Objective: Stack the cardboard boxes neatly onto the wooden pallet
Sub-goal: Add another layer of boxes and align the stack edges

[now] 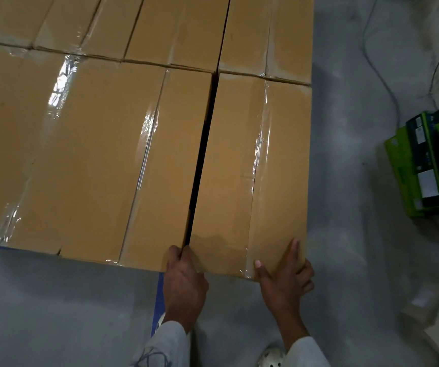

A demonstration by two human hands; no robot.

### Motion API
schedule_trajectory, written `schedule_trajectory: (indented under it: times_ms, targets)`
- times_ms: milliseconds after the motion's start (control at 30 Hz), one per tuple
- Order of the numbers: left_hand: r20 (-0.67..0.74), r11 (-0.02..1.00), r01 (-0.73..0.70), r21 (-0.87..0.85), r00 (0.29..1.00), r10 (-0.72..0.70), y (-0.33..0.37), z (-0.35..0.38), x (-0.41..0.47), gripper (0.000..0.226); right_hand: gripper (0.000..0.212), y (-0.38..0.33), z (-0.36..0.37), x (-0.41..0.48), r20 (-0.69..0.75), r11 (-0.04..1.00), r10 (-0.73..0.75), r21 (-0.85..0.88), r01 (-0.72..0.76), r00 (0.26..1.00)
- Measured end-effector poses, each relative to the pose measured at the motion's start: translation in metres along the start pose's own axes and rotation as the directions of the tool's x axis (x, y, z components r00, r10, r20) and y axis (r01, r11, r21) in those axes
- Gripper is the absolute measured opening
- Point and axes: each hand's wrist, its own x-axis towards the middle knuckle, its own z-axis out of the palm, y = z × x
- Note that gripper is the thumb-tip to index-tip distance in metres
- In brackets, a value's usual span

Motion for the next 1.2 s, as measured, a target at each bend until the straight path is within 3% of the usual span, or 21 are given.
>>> schedule_trajectory:
  times_ms: [667,1200]
  targets:
    - [0.022,0.999,-0.02,-0.028,1.0,0.021,-0.001,0.0,0.001,0.05,0.114,0.001,-0.006,0.006,0.03,0.999,-0.003,0.037,0.002,1.0]
    - [-0.012,0.991,-0.115,0.068,0.993,0.116,-0.019,0.004,0.006,0.067,0.112,0.002,-0.003,0.008,0.034,1.0,-0.019,0.022,0.018,0.999]
